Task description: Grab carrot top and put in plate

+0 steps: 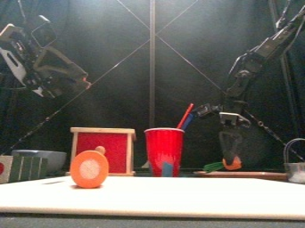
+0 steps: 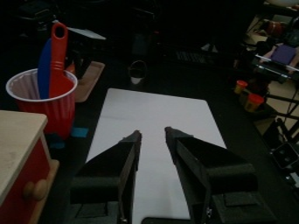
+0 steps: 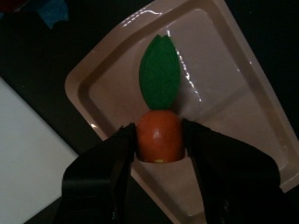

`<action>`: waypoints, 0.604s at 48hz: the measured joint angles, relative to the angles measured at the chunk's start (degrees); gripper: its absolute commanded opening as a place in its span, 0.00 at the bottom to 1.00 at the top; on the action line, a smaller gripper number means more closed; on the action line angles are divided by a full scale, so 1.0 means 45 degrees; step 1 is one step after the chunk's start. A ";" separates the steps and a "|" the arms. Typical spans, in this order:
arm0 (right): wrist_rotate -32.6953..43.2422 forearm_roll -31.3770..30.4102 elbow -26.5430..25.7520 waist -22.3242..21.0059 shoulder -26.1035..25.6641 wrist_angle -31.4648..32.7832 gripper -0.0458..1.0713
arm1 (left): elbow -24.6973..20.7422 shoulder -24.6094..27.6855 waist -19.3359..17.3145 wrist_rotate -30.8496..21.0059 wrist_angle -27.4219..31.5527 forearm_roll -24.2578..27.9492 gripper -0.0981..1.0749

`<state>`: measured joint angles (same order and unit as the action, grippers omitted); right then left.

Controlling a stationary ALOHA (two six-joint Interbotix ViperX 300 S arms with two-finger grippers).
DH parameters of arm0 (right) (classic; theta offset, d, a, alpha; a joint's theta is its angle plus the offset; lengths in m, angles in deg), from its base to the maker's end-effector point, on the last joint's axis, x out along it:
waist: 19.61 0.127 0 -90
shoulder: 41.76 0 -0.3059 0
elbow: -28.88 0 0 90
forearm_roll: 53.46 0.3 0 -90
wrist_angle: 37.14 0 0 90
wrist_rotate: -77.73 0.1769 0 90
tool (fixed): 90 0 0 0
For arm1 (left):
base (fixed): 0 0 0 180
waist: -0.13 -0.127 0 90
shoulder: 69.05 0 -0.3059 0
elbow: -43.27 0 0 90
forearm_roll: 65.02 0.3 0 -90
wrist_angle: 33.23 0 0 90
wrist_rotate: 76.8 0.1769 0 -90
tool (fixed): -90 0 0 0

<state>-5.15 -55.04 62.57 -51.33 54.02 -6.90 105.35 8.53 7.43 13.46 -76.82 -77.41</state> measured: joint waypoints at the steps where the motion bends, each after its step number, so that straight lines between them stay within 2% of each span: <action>1: -0.0020 0.0000 0.0020 -0.0020 0.0000 0.0000 0.79 | -0.0020 0.0000 0.0000 0.0000 -0.0020 0.0000 0.69; 9: 0.0000 -0.0020 0.0098 0.0000 -0.0020 -0.0039 0.83 | -0.0020 0.0000 0.0000 -0.0020 0.0000 0.0000 0.69; 29: 0.0000 -0.0098 0.0137 -0.0078 -0.0449 -0.0195 0.83 | -0.0020 0.0000 -0.0078 -0.0020 0.0000 0.0000 0.69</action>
